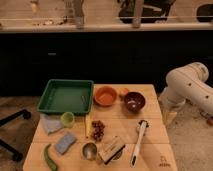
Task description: Wipe purple bowl with towel
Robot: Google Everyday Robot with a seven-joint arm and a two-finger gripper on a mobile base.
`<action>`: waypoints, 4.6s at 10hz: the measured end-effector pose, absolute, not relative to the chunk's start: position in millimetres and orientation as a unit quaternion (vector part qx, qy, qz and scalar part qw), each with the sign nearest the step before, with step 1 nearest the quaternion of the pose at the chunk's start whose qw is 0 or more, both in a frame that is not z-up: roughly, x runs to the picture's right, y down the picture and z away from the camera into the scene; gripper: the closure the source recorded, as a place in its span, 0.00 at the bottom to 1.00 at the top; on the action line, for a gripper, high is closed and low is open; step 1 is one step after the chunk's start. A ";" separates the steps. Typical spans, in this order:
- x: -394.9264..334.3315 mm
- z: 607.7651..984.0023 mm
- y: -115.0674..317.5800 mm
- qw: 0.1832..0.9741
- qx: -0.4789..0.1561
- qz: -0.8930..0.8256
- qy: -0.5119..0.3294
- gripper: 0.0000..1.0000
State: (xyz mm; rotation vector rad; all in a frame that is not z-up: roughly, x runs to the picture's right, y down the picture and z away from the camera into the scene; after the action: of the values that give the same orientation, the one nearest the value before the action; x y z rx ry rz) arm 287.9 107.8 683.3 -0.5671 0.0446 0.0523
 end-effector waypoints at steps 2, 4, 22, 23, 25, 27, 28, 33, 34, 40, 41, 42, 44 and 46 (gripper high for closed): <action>288.2 683.2 108.0 0.960 -0.279 0.025 0.024 0.20; 284.7 682.1 112.9 0.962 -0.270 0.000 0.048 0.20; 107.7 663.1 142.5 0.934 -0.276 -0.225 0.010 0.20; 92.2 662.4 146.6 0.930 -0.276 -0.241 0.006 0.20; 72.1 661.0 154.4 0.924 -0.277 -0.264 0.004 0.20; 61.4 662.5 158.8 0.919 -0.278 -0.278 0.003 0.20; 52.3 664.8 160.7 0.917 -0.279 -0.287 0.000 0.20; 53.0 665.0 161.4 0.916 -0.280 -0.286 0.000 0.20; 55.1 664.9 162.3 0.917 -0.281 -0.283 -0.001 0.20; 28.9 685.4 167.3 0.909 -0.294 -0.286 -0.068 0.20; 23.6 684.7 162.5 0.909 -0.293 -0.289 -0.069 0.20; 15.3 684.3 158.3 0.907 -0.292 -0.295 -0.072 0.20; -12.2 685.4 151.2 0.902 -0.291 -0.310 -0.078 0.20; -33.6 689.8 150.8 0.896 -0.295 -0.321 -0.085 0.20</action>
State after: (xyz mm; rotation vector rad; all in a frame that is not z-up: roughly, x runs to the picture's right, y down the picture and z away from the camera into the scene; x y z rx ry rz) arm -33.6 150.8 689.8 -0.6107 -0.1769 -0.6655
